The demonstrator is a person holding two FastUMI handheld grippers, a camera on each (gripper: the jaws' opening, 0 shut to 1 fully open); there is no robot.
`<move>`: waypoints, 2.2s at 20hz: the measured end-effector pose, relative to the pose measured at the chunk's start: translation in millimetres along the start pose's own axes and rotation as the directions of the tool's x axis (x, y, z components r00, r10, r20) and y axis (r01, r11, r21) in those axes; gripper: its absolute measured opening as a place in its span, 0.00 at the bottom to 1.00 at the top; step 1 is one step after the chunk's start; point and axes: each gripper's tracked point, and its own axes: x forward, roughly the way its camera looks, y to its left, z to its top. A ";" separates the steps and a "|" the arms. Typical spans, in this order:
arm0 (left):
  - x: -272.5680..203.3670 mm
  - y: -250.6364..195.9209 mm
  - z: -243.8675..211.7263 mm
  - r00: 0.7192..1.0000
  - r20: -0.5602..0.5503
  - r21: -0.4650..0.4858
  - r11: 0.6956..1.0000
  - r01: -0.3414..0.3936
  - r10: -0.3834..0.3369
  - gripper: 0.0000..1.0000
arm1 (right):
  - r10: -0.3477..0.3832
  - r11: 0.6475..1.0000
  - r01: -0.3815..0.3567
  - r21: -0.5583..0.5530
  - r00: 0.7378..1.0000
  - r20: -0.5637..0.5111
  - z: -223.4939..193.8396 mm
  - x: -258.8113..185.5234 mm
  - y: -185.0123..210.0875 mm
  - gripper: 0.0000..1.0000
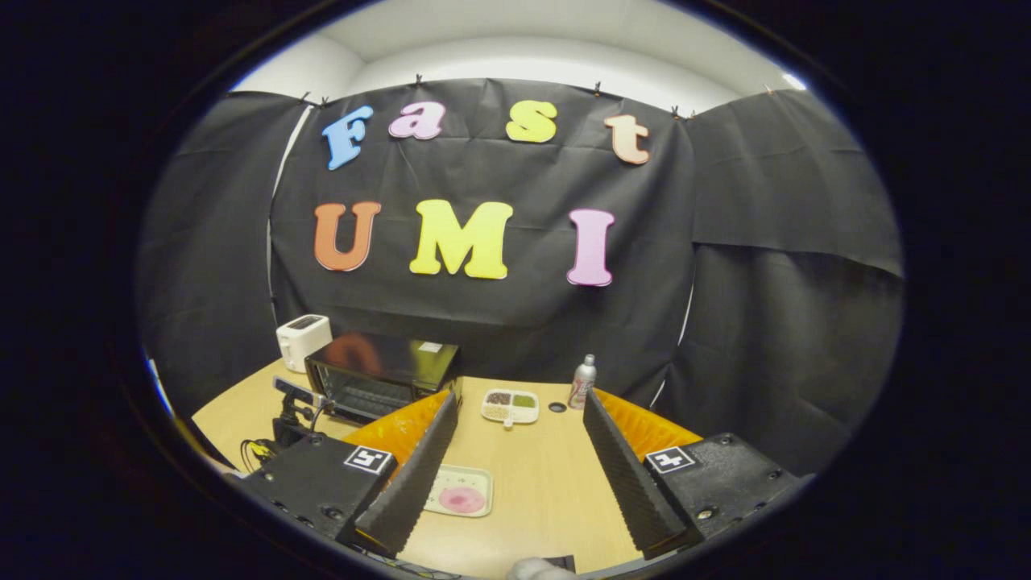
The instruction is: Open the electric oven with the left hand, put the food in, and close the electric oven.
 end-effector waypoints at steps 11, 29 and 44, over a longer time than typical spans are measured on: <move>-12.1 1.7 10.1 0.999 0.032 0.007 0.999 0.031 -0.031 0.97 | -0.003 1.000 0.006 0.029 0.997 -0.072 -37.8 14.7 -12.7 0.97; -196.6 -2.1 157.7 0.921 0.389 -0.038 0.999 -0.028 0.040 0.98 | 0.318 0.946 -0.188 0.264 0.687 -0.653 -284.9 187.2 38.1 0.60; -228.5 14.3 158.3 0.910 0.398 -0.107 0.991 -0.082 0.118 0.97 | 0.249 0.968 -0.097 0.230 0.368 -0.896 -341.0 213.8 45.5 0.20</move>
